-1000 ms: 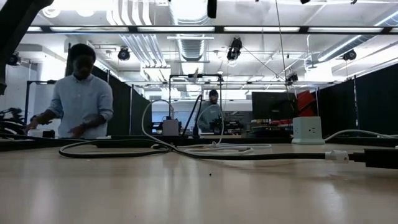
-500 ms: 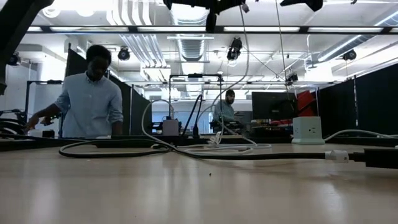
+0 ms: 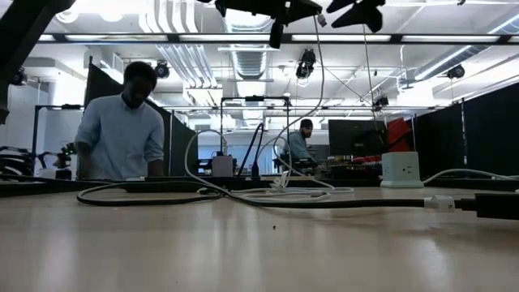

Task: Insert USB
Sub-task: Insert the purple charger cable into the top white outlet extension

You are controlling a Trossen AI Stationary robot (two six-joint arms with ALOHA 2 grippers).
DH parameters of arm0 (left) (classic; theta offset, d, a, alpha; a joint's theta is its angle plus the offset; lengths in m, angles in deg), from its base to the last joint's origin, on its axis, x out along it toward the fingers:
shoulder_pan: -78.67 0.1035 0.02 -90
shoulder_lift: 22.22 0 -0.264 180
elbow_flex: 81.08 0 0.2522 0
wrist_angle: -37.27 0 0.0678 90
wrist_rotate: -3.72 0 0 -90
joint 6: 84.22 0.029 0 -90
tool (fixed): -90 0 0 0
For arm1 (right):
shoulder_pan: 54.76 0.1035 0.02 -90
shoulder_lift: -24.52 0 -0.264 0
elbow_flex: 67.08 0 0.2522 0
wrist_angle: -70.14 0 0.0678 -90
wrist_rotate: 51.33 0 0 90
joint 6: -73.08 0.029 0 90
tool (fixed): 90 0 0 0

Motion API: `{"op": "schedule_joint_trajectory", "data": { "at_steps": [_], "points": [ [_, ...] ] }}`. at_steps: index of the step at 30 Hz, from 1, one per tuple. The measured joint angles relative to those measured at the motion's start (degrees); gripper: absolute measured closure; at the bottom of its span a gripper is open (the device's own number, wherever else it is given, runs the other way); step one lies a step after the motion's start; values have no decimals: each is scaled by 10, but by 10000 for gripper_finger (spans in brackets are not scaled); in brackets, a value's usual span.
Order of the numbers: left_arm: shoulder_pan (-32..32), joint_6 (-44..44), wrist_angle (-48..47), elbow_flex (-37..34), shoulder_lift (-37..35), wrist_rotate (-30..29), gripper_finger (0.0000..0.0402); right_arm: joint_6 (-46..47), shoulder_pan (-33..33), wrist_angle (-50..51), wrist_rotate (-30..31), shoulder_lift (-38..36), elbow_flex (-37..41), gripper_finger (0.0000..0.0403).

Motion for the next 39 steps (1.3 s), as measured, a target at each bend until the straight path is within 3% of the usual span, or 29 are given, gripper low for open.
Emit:
{"op": "schedule_joint_trajectory", "data": {
  "at_steps": [9, 19, 26, 33, 39],
  "points": [
    [0, 58, -13, 0, 1, -4, 401, 5, 5, -43, 0, 36, -4, 197],
    [0, 75, -13, 0, 1, -5, 401, 26, 12, -80, 1, 71, -4, 226],
    [1, 85, -13, 0, 1, -5, 401, 40, 12, -91, 1, 67, -4, 277],
    [1, 98, -14, 0, 1, -2, 401, 49, 12, -82, 1, 66, -4, 387],
    [1, 123, -19, 0, 1, -2, 387, 54, 12, -77, 1, 64, -4, 388]
  ]
}}
